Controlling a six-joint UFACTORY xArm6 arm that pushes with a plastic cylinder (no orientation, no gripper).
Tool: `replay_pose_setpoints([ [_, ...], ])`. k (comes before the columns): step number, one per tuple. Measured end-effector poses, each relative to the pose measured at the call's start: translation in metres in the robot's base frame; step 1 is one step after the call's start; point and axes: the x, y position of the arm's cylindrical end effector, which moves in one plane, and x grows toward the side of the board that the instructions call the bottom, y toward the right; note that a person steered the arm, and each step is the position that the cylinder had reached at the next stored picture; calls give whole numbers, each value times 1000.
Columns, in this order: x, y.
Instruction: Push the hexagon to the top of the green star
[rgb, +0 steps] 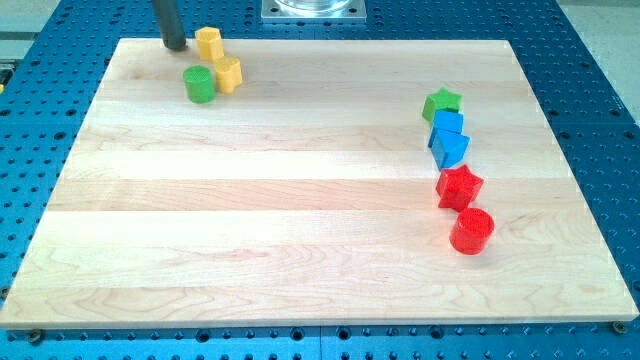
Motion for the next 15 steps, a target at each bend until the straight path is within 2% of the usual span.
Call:
replay_pose_setpoints([
  [1,9,88],
  [2,55,185],
  [3,78,236],
  [4,50,206],
  [5,67,158],
  [6,108,156],
  [7,126,211],
  [8,123,226],
  [9,97,196],
  [10,89,228],
  [11,90,296],
  [12,67,305],
  [13,63,323],
  [15,82,337],
])
